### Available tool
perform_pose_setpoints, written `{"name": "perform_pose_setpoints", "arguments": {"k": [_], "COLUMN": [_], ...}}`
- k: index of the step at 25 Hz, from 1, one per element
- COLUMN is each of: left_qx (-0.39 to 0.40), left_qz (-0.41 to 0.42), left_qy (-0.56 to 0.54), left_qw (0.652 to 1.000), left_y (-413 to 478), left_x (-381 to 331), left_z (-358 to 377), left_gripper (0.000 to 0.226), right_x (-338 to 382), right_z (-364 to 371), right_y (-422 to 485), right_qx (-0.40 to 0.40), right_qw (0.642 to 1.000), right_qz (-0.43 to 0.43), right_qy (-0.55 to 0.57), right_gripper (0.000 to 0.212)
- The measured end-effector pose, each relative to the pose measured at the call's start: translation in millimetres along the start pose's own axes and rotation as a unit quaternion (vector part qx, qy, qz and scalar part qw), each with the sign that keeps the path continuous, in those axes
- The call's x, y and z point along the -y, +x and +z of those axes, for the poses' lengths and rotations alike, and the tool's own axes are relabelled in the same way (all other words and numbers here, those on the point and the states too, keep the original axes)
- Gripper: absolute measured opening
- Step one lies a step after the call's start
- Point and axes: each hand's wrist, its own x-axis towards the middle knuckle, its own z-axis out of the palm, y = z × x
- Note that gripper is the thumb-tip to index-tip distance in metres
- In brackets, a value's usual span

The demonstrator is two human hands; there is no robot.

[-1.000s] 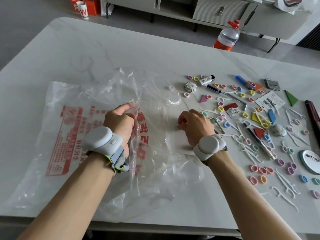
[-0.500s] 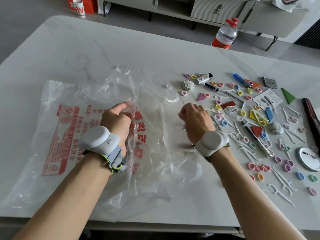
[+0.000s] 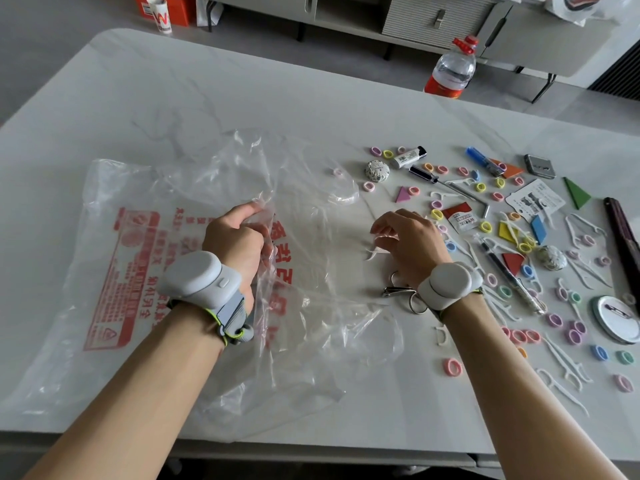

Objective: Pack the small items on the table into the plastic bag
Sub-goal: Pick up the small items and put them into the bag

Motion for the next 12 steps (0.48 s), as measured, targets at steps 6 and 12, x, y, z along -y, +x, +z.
{"name": "perform_pose_setpoints", "arguments": {"k": [6,12], "left_qx": [0.004,0.006], "left_qz": [-0.002,-0.006], "left_qy": [0.011,0.015], "left_qw": [1.000,1.000], "left_y": [0,-2], "left_x": [0,0], "left_z": [-1,0], "left_gripper": [0.070,0.069], "right_x": [-6,-2], "right_z": [-15,-8], "right_y": [-4,-3], "right_qx": [0.083,0.052], "right_qw": [0.996,0.998], "right_qz": [-0.005,-0.016], "right_qy": [-0.027,-0.042], "right_gripper": [0.043,0.019]}}
